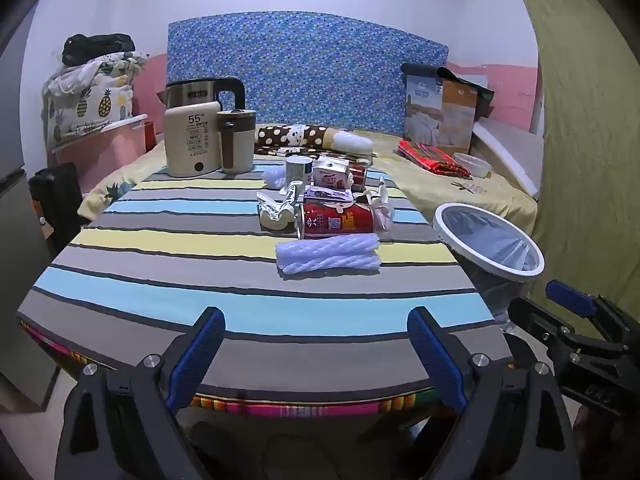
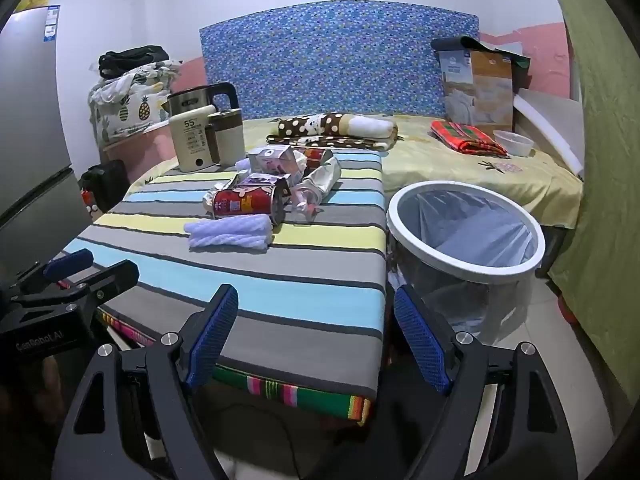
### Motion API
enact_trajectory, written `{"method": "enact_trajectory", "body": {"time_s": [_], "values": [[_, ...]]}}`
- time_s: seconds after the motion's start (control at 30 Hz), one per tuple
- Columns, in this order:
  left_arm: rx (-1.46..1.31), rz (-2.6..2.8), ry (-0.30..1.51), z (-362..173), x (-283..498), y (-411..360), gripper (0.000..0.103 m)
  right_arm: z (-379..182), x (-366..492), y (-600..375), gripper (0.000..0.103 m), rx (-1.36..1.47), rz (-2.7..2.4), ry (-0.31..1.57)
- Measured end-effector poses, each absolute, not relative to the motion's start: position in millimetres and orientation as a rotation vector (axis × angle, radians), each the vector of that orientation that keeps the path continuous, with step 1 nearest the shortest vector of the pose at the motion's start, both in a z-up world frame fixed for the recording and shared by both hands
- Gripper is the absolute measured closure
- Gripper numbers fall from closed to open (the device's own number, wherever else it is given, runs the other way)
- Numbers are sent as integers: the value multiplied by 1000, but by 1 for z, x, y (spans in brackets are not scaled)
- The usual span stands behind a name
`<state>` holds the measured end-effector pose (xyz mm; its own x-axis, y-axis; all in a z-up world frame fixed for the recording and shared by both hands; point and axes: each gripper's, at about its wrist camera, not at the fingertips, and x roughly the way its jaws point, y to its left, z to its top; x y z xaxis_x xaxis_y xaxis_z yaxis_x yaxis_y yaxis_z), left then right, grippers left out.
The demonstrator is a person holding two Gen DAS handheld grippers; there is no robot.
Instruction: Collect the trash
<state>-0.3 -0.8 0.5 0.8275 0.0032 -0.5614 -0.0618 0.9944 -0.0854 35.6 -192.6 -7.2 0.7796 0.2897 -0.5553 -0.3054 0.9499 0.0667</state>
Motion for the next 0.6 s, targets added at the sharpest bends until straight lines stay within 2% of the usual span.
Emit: {"method": "enact_trajectory", "body": {"time_s": [0.6], "values": [[-113, 31, 564, 5, -8, -2, 10, -6, 33, -197, 22, -10, 299, 586]]}}
